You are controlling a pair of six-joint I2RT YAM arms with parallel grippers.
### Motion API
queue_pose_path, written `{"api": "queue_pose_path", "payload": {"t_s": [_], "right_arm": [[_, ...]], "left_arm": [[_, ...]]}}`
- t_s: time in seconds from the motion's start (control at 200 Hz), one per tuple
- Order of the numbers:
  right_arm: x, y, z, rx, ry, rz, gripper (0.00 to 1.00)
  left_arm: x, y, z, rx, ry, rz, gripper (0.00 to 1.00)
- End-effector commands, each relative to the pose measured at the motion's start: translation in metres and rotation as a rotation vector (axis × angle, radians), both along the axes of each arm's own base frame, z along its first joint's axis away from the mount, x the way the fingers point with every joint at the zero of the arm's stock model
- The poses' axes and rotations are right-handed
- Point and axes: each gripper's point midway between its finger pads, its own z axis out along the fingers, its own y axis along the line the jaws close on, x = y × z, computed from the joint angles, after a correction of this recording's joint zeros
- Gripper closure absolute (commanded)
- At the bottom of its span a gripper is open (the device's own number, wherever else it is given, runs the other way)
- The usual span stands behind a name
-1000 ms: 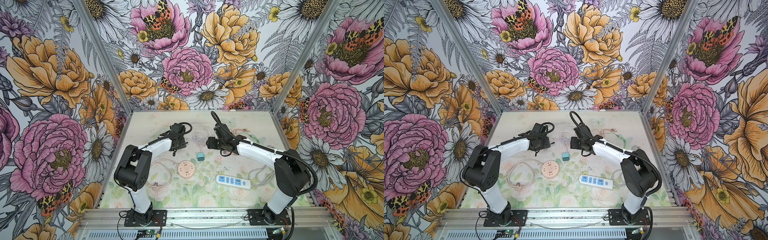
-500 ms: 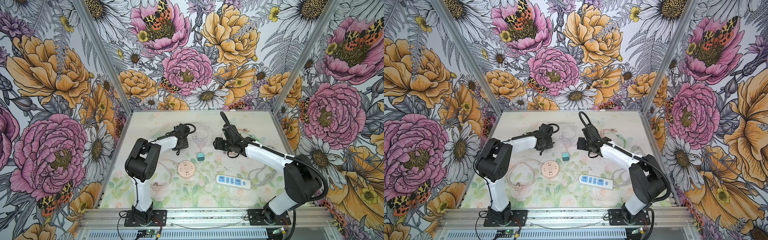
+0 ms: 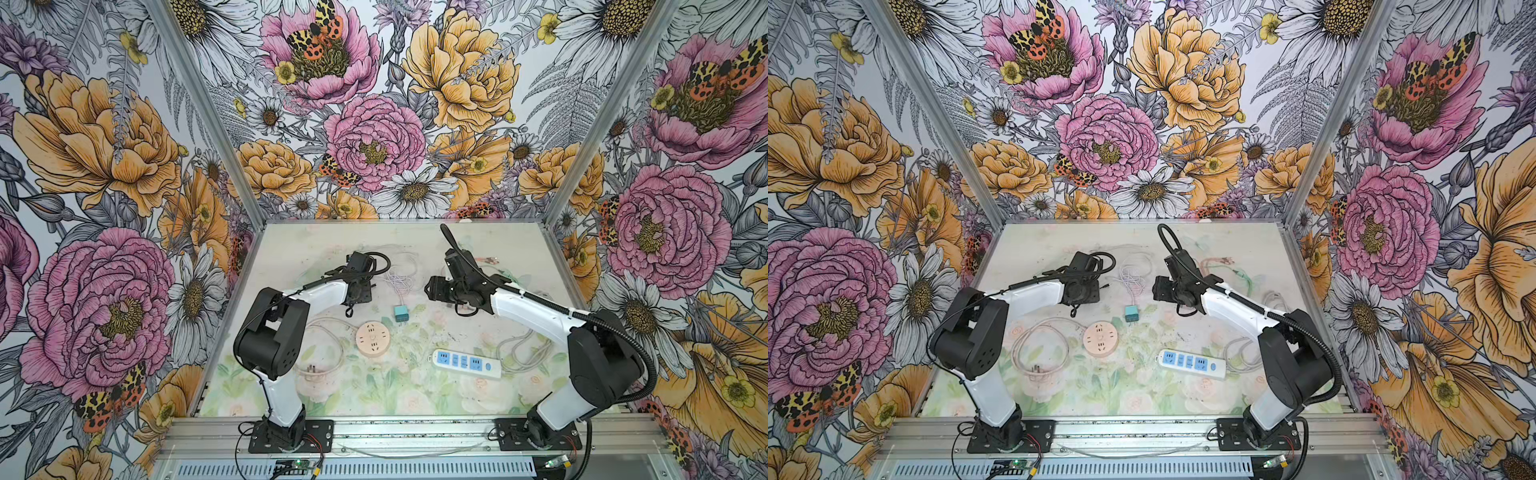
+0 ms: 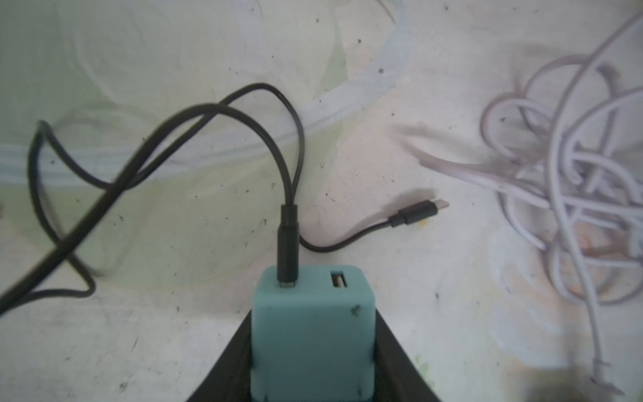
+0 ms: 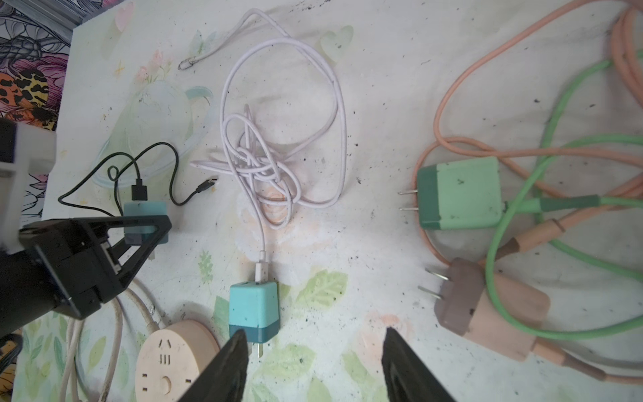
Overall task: Insert plugs into power strip
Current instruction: Pick up the plug from the top-center of the table.
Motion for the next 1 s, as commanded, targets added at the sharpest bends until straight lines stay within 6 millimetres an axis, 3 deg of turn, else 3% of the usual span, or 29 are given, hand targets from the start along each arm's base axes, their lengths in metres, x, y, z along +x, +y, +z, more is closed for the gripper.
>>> {"api": "queue_pose_path", "payload": {"t_s": [0.0,0.145,0.45,0.996], "right_arm": [[0.004,0.009,0.029,0.058,-0.06,0.062,0.38],[0.0,0.025,0.044,0.11,-0.079,0.178,0.38],[-0.017,0.061,0.085,0.275,-0.124,0.427,0.38],[-0.032,0.098,0.069,0.424,-0.012,0.576,0.42]], "left_arm": [[-0.006,-0.016,0.039,-0.021,-0.115,-0.184,0.61],[-0.03,-0.026,0.06,-0.027,-0.203,-0.362,0.62],[-0.057,-0.035,0.071,-0.034,-0.26,-0.518,0.61],[-0.081,-0.072,0.089,-0.114,-0.38,-0.705,0.62]]}}
